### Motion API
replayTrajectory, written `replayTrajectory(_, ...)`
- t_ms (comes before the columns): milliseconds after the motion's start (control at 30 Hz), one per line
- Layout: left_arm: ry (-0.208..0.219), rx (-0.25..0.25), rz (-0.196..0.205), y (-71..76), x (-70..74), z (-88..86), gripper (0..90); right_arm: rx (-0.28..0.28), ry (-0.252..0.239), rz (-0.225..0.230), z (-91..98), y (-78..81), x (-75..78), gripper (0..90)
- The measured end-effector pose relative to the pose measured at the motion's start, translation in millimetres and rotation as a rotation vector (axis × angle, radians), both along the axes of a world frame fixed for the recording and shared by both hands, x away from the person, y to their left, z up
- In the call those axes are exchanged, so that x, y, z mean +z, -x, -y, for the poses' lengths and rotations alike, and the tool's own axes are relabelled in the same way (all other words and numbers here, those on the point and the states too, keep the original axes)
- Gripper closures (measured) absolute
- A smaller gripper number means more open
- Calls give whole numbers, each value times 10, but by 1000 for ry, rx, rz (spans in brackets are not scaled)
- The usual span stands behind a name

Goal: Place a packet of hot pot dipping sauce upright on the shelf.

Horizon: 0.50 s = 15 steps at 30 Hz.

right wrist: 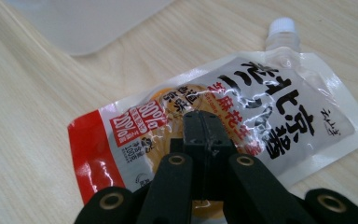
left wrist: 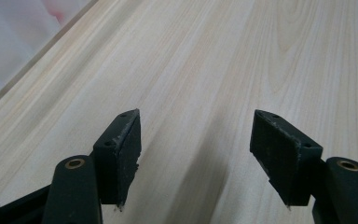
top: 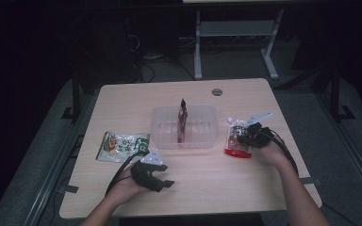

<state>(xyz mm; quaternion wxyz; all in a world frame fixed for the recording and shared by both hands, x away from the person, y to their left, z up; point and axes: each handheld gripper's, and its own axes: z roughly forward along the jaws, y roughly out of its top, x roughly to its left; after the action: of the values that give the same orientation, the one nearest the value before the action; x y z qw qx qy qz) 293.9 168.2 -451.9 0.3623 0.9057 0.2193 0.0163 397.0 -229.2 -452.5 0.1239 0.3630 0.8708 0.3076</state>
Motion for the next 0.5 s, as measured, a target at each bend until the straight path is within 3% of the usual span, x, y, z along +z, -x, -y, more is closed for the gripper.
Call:
replayTrajectory(33,-2,-2,-2,0,-3,2,334,5,29,3,-37,-3,-15,900)
replayTrajectory(167,-5,-8,-3,-1,-9,14,334,12,60,1,-96,-19,-53,900)
replayTrajectory(500,-7,-8,-11,-2,-18,16,334,14,57,-30,-110,-2,-59,900)
